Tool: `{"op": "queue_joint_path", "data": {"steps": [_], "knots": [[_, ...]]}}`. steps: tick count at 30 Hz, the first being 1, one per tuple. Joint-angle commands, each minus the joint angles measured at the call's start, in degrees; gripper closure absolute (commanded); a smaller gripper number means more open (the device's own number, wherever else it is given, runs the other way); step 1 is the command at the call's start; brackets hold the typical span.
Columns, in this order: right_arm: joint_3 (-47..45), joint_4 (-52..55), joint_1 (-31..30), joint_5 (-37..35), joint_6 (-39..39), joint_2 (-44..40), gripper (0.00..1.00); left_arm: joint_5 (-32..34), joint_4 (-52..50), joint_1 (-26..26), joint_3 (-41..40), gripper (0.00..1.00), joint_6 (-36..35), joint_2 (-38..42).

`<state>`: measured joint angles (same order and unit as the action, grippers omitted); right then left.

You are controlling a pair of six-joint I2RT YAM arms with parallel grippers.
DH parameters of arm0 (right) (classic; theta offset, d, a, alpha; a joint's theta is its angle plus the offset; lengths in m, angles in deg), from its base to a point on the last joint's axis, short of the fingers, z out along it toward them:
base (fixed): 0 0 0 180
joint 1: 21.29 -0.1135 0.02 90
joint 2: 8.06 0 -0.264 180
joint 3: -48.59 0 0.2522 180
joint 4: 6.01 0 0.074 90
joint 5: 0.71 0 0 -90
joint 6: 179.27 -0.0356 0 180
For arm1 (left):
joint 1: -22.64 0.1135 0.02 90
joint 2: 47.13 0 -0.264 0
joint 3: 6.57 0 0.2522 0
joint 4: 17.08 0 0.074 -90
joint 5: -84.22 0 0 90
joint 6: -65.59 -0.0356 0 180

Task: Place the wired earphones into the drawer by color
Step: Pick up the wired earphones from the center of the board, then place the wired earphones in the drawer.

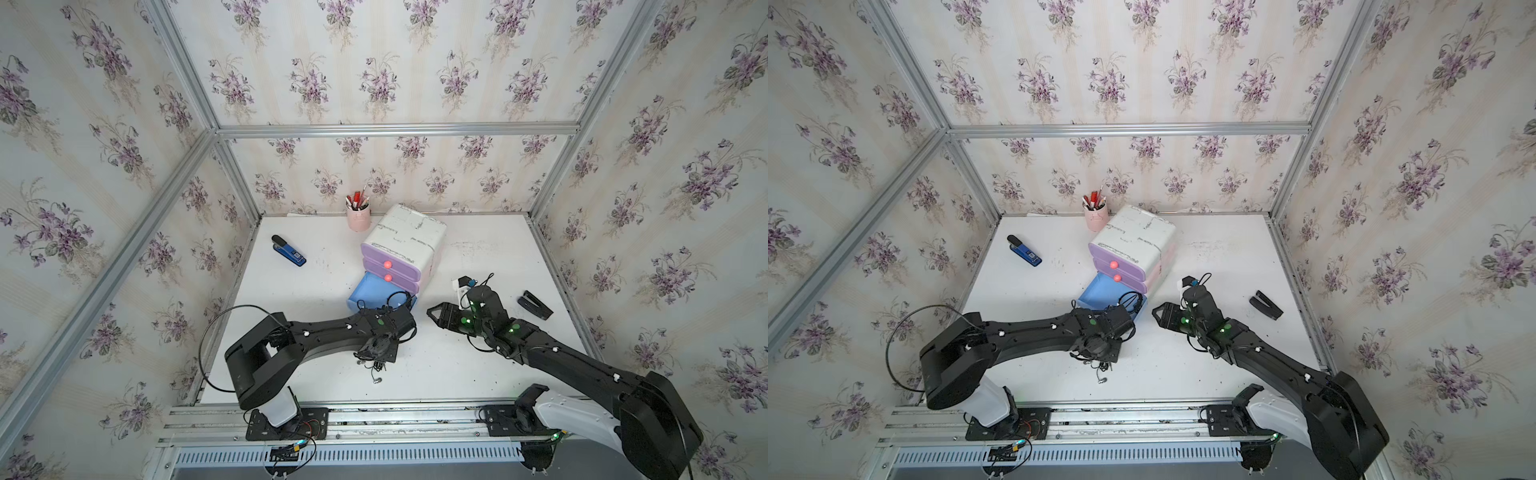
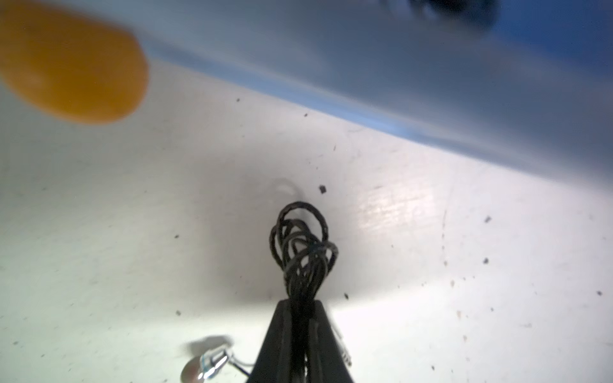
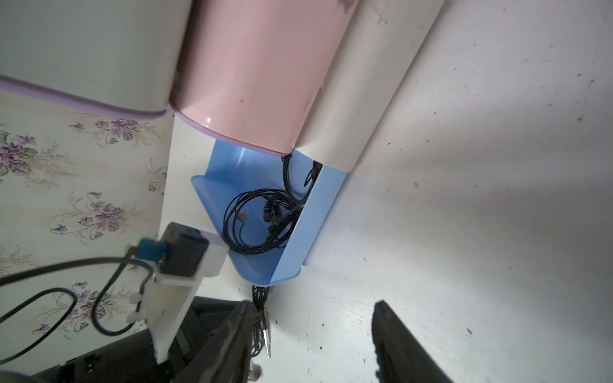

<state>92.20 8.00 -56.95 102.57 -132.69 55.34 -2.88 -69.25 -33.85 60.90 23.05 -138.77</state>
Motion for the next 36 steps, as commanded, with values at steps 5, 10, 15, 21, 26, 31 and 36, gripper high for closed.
{"op": "queue_joint_path", "data": {"steps": [5,10,15,21,26,31,36], "knots": [[0.3,0.5,-0.1,-0.8,1.1,0.4,0.40,2.9,-10.3,0.0,1.7,0.91,1.1,17.1],[0.6,-0.2,0.0,-0.3,1.2,1.7,0.40,4.5,-13.6,2.0,6.6,0.90,-0.1,24.0],[1.9,0.3,0.1,0.0,1.8,2.3,0.40,1.3,-7.2,10.2,8.4,0.90,-1.6,25.6],[1.5,1.2,0.1,-0.4,2.3,1.8,0.40,-1.4,-0.1,18.4,10.8,0.90,-3.1,21.7],[0.7,1.5,0.2,-0.7,2.5,1.4,0.40,-5.6,7.0,23.7,10.1,0.90,-1.8,18.2],[0.6,1.5,0.4,-0.8,2.9,1.8,0.40,-9.0,13.2,26.1,9.2,0.90,-0.8,14.1],[0.7,1.6,0.6,-0.8,3.4,2.6,0.40,-9.7,16.5,26.3,8.6,0.91,0.1,9.6]]}}
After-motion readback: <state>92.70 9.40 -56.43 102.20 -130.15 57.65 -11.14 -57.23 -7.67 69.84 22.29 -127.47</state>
